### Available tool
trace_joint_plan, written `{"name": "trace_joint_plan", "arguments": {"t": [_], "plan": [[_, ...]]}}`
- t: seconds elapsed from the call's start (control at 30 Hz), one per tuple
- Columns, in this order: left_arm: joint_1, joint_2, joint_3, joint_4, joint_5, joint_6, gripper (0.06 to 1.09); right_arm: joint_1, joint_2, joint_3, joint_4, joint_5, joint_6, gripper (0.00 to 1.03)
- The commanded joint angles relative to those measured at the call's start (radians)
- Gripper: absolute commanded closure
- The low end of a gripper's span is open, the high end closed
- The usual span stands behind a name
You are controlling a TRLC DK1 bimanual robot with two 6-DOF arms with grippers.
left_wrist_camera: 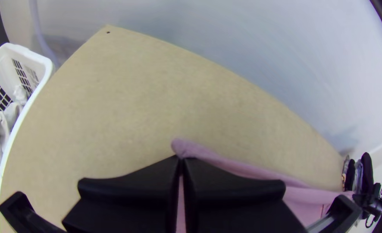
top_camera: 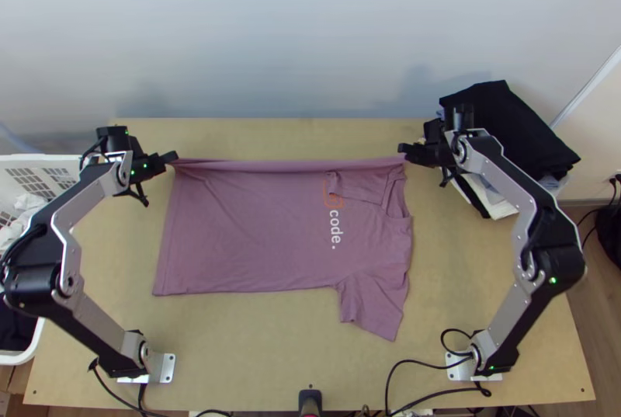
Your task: Fold the t-shirt
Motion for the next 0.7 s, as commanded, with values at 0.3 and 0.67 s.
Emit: {"name": "trace_joint_plan", "arguments": {"t": [0.3,0.67], "plan": [[0.005,-0.150,-0.166,-0.002,0.033,-0.017,1.05,0.006,-0.198,-0.208,-0.005,0.006,-0.037,1.00],[-0.001,-0.180,-0.286,0.022,0.033,-0.020,1.05,0.028,-0.300,-0.370,0.008,0.006,-0.026,1.00]]}}
